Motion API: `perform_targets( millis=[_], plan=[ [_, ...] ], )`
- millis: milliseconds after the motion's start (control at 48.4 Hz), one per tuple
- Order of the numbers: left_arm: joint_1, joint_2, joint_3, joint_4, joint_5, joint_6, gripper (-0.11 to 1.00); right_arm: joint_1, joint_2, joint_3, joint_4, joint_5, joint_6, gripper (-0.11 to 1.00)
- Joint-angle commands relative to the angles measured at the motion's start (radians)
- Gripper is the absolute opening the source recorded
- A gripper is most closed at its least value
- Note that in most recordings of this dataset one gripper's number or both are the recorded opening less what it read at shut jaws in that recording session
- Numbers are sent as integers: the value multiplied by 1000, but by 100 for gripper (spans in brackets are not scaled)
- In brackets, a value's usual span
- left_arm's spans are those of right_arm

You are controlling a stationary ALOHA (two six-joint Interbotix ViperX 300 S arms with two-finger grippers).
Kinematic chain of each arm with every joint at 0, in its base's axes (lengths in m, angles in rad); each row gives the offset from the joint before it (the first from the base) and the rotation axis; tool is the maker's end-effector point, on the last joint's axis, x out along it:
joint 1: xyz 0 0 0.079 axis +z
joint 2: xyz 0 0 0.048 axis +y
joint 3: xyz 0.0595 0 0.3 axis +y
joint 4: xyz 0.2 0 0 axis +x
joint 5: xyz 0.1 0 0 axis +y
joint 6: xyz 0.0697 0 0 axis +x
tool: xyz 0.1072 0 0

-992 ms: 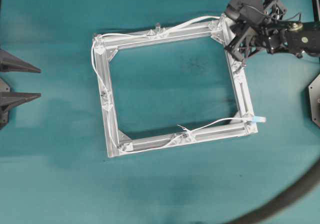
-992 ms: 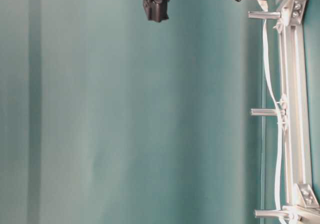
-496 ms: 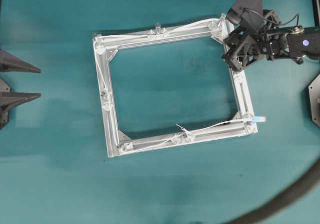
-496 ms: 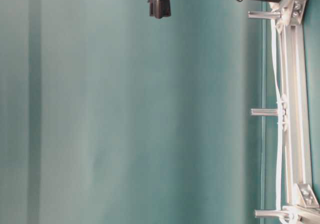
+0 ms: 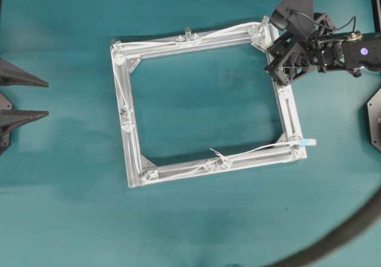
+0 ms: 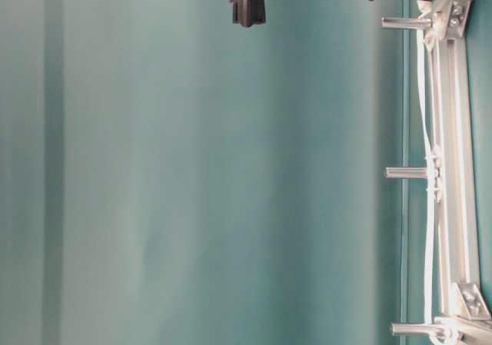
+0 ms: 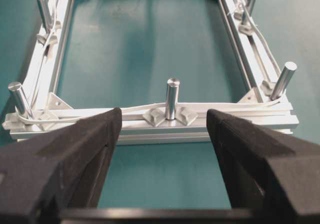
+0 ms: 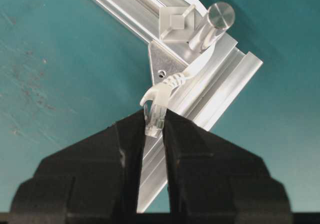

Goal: Move the cable alternately left and right between 8 pins so it hooks onto each one.

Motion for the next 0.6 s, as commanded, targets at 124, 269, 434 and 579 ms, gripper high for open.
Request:
perform_targets(
  millis=[124,269,434,579],
  plan=[
    [3,8,-14,3,-5,2,73,12,-12,-6,5,-3,-3,48],
    [3,8,-14,3,-5,2,73,14,-31,6,3,-8,-6,56],
    [3,8,-12,3,-5,2,73,40,-110,60,3,-21,-6,55],
    [3,8,-14,3,-3,2,73,69,-253,146,3,-48,-6,55]
  ],
)
